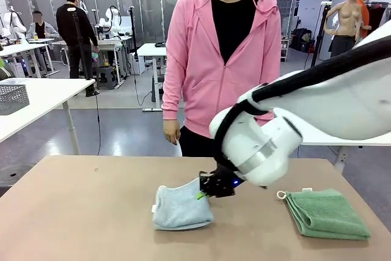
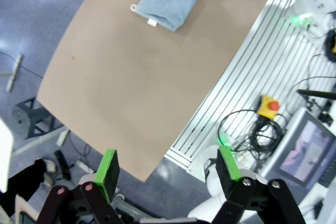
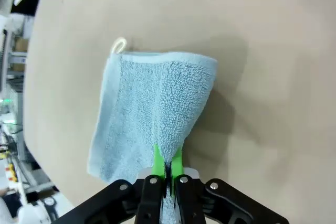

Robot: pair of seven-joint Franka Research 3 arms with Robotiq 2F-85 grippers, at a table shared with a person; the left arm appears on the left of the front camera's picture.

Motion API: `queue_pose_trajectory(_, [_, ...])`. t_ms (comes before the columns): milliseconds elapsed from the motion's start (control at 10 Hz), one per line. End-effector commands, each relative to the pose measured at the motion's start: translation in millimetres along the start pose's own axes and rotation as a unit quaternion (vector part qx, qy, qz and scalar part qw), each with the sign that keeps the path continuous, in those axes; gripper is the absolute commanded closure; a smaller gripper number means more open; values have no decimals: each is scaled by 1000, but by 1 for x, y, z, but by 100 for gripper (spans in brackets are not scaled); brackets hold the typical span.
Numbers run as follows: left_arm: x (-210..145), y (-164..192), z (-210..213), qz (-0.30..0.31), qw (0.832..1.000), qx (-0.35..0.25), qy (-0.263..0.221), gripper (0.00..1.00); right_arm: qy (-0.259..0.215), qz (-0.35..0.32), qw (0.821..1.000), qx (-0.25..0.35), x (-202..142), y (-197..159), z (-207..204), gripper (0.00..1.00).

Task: Fold the towels and place them in the basket.
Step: Stack the folded Towel with hook on the right side of the table.

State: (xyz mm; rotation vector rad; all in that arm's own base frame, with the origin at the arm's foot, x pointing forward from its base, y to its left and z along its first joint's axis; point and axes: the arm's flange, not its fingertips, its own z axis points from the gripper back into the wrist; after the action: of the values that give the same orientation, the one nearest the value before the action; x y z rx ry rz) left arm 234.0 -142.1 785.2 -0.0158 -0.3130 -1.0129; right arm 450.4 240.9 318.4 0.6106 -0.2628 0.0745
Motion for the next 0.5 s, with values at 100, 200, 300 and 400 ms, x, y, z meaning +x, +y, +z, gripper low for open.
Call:
queue_pose_trajectory(100, [-1,-1,2,5,1000,4,-1,7,-11,60,994,-95,6,6,98,95])
queue_pose_trajectory(200, [-1,-1,2,5,1000,4,-1,7,-11,93,988,-125,3,6,125,95])
queue_pose_trajectory(300, [-1,-1,2,5,1000,4,-1,7,-14,116,981,-158,2,6,148,95])
queue_pose_trajectory(400, [-1,-1,2,5,1000,4,-1,7,-14,134,972,-192,1,5,169,95])
